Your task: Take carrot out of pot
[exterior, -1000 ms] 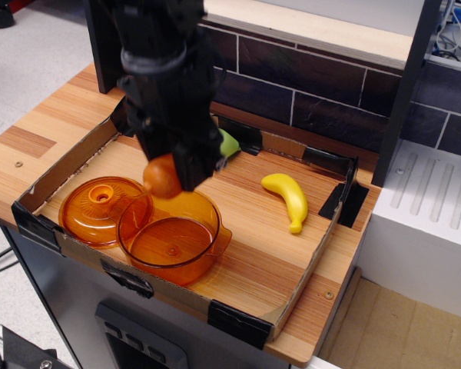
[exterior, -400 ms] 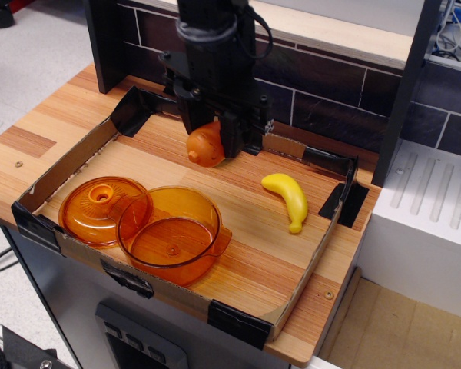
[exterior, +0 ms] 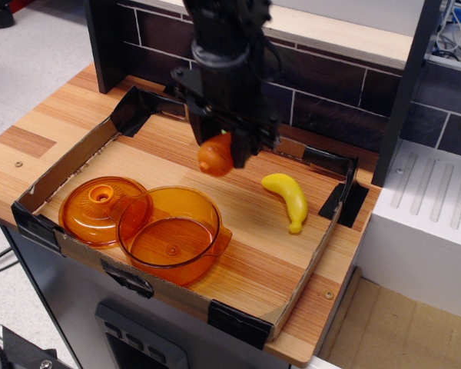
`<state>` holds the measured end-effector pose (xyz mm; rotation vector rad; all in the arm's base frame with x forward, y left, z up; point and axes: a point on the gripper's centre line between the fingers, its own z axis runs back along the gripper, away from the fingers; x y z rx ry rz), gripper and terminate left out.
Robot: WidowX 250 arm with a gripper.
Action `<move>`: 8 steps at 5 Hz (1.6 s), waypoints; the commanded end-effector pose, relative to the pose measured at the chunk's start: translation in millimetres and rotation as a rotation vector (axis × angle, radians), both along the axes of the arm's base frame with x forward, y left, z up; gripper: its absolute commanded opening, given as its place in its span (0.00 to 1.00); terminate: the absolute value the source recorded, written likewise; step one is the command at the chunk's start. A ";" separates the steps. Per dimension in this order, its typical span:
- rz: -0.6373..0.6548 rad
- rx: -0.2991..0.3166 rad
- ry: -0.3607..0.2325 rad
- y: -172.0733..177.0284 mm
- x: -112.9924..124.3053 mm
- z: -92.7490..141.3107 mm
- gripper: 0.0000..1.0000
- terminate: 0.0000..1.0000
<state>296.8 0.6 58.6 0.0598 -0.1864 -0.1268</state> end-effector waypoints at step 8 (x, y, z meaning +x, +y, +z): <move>0.039 -0.054 0.008 -3.7 -3.2 -15.8 1.00 0.00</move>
